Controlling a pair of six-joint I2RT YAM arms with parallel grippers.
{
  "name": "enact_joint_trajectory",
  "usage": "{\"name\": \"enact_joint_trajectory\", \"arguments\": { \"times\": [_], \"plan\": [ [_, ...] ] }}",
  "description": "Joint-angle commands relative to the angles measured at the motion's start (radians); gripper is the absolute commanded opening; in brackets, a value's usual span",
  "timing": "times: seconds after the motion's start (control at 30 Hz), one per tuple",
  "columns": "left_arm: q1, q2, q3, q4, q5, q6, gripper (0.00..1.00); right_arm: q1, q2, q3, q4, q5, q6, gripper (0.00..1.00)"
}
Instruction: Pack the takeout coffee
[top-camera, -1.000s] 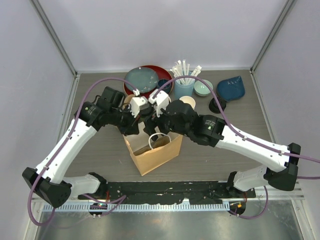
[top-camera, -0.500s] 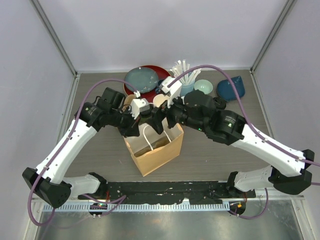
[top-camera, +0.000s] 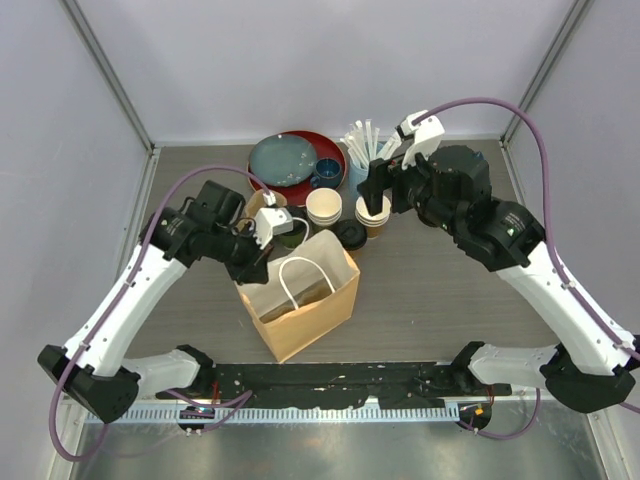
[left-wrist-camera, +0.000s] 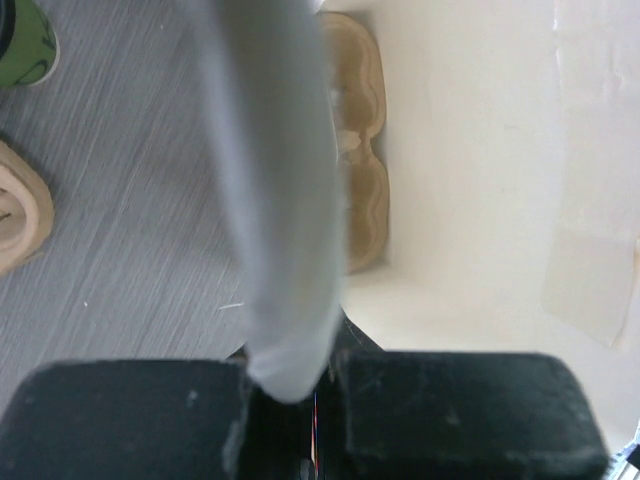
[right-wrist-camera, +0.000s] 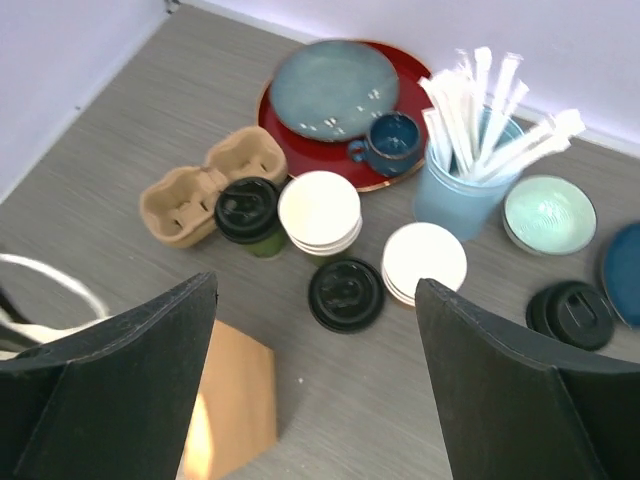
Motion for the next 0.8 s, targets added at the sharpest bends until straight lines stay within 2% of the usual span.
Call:
{"name": "enact_joint_trajectory", "arguments": {
  "times": [0.0, 0.07, 0.27, 0.57, 0.77],
  "plan": [
    [0.0, -0.044, 0.042, -0.158, -0.067, 0.047, 0.0, -0.073, 0.011, -0.036, -0.04, -0.136, -0.09, 0.84],
    [0.002, -0.055, 0.051, -0.176, -0.09, 0.054, 0.0, -0.086, 0.017, -0.066, -0.038, -0.275, -0.15, 0.8],
    [0.043, -0.082, 0.07, -0.234, -0.11, 0.1, 0.0, -0.145, 0.08, -0.14, -0.031, -0.396, -0.266, 0.64],
    [0.232, -0.128, 0.048, -0.27, -0.125, 0.197, 0.0, -0.15, 0.261, -0.194, 0.052, -0.385, -0.284, 0.56],
    [0.263, -0.127, 0.015, -0.256, -0.096, 0.197, 0.0, -0.15, 0.402, -0.177, 0.081, -0.379, -0.289, 0.53]
  ]
}}
